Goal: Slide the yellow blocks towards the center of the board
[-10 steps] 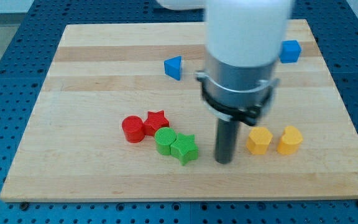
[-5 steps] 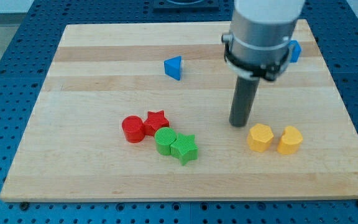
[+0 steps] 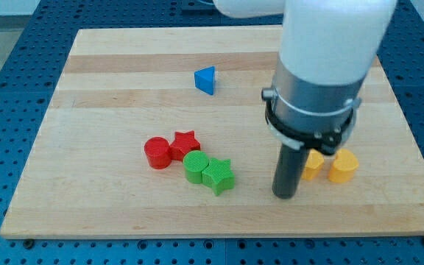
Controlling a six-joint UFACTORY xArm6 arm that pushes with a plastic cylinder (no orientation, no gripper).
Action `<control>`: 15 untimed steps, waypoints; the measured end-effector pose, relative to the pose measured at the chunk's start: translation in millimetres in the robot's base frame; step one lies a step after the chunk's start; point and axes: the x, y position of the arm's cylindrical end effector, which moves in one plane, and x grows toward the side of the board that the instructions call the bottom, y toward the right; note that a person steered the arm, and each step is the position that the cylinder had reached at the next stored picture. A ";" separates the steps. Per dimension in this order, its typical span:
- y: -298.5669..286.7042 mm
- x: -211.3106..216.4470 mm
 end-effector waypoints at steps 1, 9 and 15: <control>32.6 14.5; 30.1 40.5; 97.3 -41.5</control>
